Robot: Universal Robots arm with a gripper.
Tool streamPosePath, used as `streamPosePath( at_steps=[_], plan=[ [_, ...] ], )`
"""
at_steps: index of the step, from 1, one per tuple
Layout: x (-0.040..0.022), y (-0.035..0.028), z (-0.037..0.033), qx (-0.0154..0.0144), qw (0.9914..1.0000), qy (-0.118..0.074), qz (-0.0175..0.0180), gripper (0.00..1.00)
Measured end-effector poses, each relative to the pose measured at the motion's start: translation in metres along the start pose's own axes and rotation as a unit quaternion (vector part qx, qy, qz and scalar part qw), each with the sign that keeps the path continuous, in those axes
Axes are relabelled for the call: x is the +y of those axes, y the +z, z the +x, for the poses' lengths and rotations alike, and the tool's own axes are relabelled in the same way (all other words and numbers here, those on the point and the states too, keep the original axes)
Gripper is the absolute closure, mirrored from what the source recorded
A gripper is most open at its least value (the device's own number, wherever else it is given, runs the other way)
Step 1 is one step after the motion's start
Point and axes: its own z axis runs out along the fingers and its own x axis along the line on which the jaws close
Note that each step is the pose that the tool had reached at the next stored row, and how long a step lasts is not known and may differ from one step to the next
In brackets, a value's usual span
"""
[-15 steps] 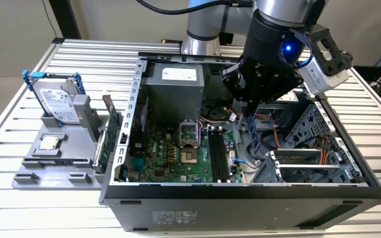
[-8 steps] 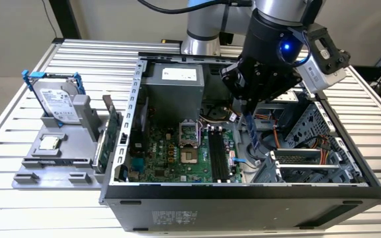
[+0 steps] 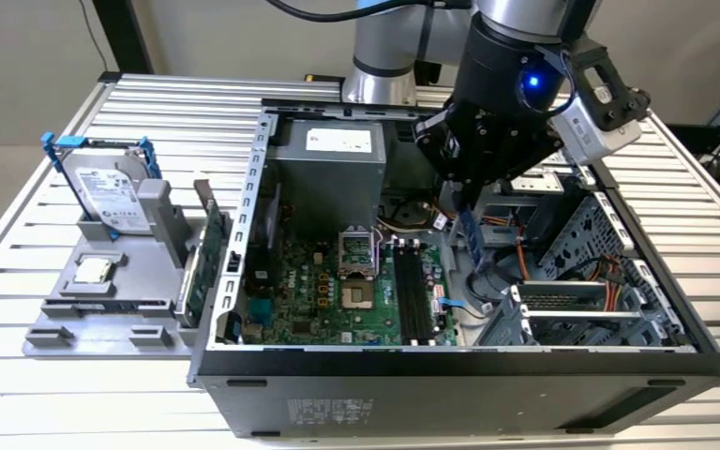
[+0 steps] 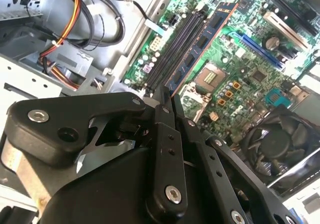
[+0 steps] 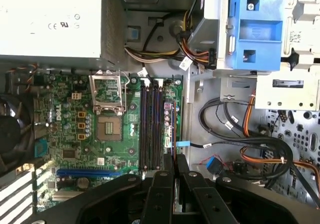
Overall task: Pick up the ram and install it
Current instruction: 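Insert the ram into the slot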
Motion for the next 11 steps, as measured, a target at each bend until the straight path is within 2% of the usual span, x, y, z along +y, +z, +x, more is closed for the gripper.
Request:
streamPosePath(
  at_steps=[4,11],
  plan=[
    [0.002,0.0044,0.0001,0.0,1.0,0.0,0.0,1.0],
    [0.0044,0.0168,0.0003,0.0,1.0,0.001,0.0002,1.0]
  ],
)
